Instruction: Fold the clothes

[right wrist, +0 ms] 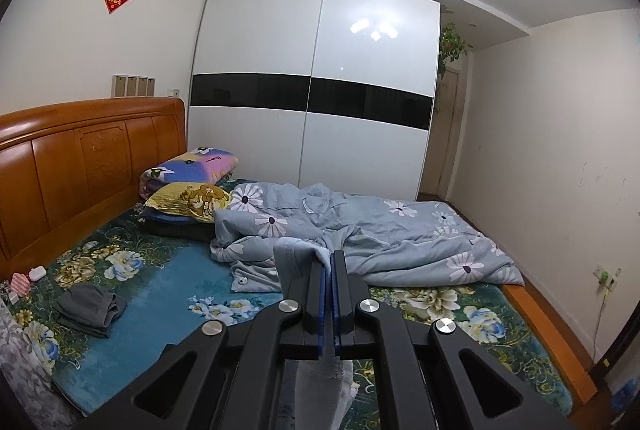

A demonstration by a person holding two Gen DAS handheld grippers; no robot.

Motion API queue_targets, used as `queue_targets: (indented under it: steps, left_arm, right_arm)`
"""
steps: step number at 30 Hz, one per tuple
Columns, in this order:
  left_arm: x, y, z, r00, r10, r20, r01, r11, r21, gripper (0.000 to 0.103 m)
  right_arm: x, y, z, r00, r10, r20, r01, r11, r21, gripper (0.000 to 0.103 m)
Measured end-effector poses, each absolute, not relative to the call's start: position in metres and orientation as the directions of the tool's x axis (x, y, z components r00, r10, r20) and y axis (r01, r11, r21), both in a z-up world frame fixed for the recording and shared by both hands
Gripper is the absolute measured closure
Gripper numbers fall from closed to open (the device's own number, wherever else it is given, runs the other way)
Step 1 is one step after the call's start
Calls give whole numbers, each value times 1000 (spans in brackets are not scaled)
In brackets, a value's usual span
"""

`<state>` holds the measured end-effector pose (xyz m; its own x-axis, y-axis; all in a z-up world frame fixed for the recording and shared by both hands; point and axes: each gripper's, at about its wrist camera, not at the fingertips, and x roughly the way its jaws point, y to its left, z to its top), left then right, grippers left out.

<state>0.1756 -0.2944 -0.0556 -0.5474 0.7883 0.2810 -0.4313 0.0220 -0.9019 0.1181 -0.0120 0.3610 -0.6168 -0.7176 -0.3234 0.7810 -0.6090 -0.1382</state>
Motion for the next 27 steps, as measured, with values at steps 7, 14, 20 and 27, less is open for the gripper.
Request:
queue_targets:
  steps: [7,14,20,27]
  left_arm:
    - [199,-283,-10,-676,731,97,-407,-260,-876,91]
    - [245,-290,55,-848,528,-42,-305,-552,-776,98]
    - [323,-290,157,-973,166,-158,-63,-855,-514,98]
    - [419,-264,257,-987,-136,-85,154,-949,-273,98]
  right_arm:
    - [113,-16,360,-599,-733,-323,793,-599,-111,100]
    - [120,-2,368,-586,-759,-284,803,-591,-75,100]
    - [130,24,382,-574,-786,-229,812,-583,-34,100]
    - [158,48,408,-545,-824,-151,836,-548,-30,100]
